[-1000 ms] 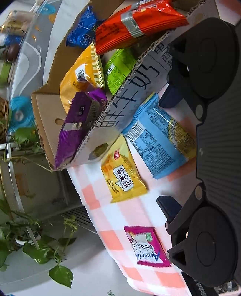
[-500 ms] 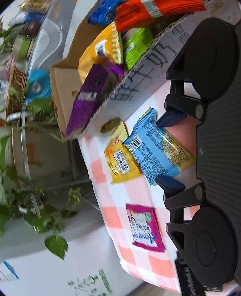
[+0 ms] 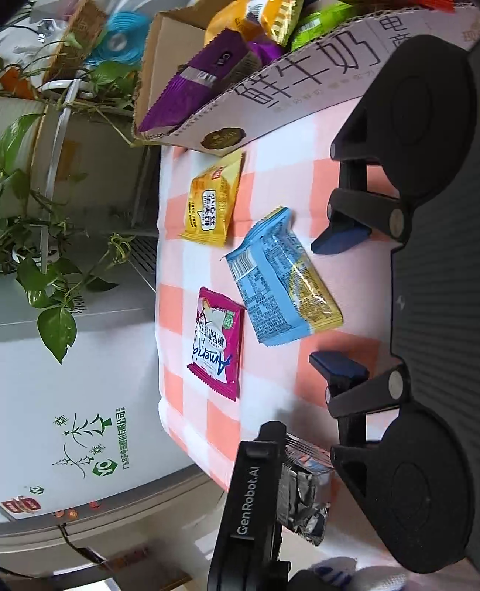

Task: Organize snacks
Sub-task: 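Grasp the blue packet with right while left holds the silver foil packet, then lift the blue packet over the box with right while left carries the foil packet there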

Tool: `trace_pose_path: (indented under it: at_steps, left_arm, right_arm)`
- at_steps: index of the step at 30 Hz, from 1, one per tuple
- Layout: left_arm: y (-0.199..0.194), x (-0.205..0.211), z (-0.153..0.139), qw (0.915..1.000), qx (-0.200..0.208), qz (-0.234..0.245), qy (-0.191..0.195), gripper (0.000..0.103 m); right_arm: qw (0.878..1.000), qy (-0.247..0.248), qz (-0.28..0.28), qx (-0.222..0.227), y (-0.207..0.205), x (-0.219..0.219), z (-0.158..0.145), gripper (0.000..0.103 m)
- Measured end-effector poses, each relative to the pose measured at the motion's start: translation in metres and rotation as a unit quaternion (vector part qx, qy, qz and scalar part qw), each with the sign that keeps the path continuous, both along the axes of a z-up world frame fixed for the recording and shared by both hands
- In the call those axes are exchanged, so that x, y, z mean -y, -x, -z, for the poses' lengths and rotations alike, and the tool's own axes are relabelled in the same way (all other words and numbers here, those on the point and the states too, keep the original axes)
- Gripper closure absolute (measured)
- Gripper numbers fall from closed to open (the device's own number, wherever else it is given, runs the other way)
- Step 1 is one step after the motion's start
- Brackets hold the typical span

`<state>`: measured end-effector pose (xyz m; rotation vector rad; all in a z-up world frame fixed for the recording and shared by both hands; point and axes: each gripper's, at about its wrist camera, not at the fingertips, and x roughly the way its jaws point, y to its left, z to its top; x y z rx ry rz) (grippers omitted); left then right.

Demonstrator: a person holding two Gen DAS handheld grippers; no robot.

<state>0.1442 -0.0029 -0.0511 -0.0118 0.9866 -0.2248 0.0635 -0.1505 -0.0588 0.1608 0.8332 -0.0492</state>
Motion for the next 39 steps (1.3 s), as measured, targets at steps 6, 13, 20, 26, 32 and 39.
trace_pose_path:
  at_steps: [6, 13, 20, 26, 32, 39]
  left_arm:
    - [0.000, 0.000, -0.002, 1.0000, 0.003, 0.008, -0.001, 0.024]
    - [0.005, 0.007, -0.001, 0.9988, 0.017, 0.034, -0.031, 0.019]
    - [0.007, 0.010, 0.007, 0.9977, 0.013, 0.052, -0.042, 0.017]
    - [0.011, 0.018, 0.013, 0.9943, 0.027, 0.074, -0.072, 0.017]
    - [0.013, 0.019, 0.010, 0.9938, 0.031, 0.080, -0.071, 0.025]
    - [0.015, 0.020, 0.005, 0.9938, 0.035, 0.079, -0.069, 0.028]
  right_arm:
    - [0.997, -0.048, 0.059, 0.000, -0.012, 0.022, -0.006, 0.011]
    - [0.996, -0.055, 0.075, -0.006, -0.029, 0.035, 0.002, 0.005]
    - [0.998, -0.019, 0.055, -0.012, -0.042, 0.030, 0.006, 0.004]
    - [0.999, 0.015, 0.029, -0.011, -0.046, 0.024, 0.009, 0.014]
    - [1.000, 0.013, 0.011, -0.005, -0.044, 0.023, 0.005, 0.034]
    - [1.000, 0.001, -0.004, 0.000, -0.042, 0.022, -0.002, 0.036]
